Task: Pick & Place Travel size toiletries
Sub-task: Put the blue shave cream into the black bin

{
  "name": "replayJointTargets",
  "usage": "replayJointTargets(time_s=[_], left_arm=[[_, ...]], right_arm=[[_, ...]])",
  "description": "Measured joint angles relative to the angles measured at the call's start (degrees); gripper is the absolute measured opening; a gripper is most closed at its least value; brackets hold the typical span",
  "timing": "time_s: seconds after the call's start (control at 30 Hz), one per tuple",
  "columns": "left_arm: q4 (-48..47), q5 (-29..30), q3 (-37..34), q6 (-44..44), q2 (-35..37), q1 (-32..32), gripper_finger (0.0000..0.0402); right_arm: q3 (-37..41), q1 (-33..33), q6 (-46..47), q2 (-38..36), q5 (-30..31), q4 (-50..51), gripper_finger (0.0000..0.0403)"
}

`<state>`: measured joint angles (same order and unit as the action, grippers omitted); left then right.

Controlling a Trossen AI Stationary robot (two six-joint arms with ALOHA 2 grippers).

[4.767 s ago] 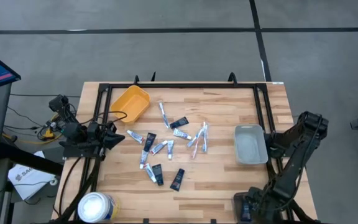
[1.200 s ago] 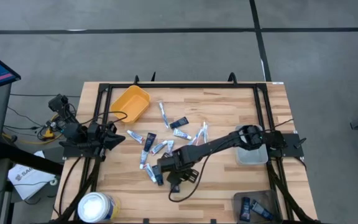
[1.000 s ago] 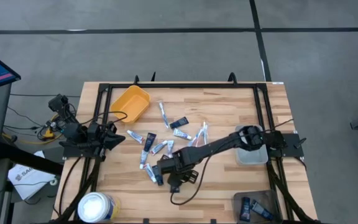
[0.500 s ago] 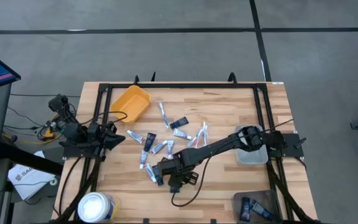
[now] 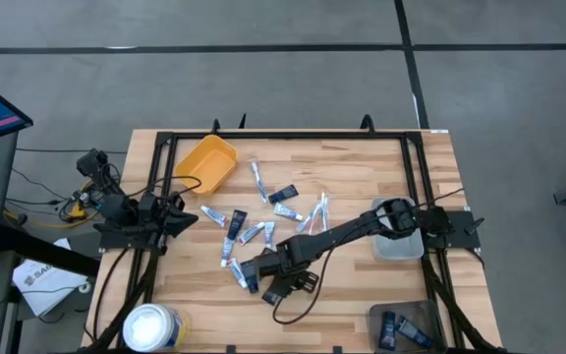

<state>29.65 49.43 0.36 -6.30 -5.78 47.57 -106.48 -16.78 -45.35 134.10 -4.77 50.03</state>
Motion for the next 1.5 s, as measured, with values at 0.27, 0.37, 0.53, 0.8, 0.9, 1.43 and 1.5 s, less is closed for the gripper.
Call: replayJointTargets(time_s=[0.27,0.37,0.53,0.8,0.9,1.43,1.5], left_arm=[[0.0,0.0,0.0,0.0,0.0,0.0,0.0002],[0.0,0.0,0.0,0.0,0.0,0.0,0.0002],[0.0,0.0,0.0,0.0,0.0,0.0,0.0002],[0.0,0.0,0.0,0.0,0.0,0.0,0.0002],[0.0,0.0,0.0,0.0,0.0,0.0,0.0002],[0.1,0.0,0.0,0.0,-0.4,0.0,0.0002],[0.2,0.0,0.0,0.0,-0.4,0.0,0.0002]], right_arm=[[0.1,-0.2,2.8,0.1,-0.2,0.8,0.0165],[0.1,-0.2,4.4,0.1,-0.1,1.1,0.0136],[0.1,0.3,8.1,0.1,-0.2,1.4,0.0120],[0.2,1.2,15.0,-0.8,-1.8,3.0,0.0119],[0.4,2.5,18.4,-2.8,-4.4,6.3,0.0117],[12.0,-2.7,51.3,-29.2,-5.6,16.5,0.0123],[17.2,-5.9,59.3,-34.3,-4.3,15.3,0.0124]])
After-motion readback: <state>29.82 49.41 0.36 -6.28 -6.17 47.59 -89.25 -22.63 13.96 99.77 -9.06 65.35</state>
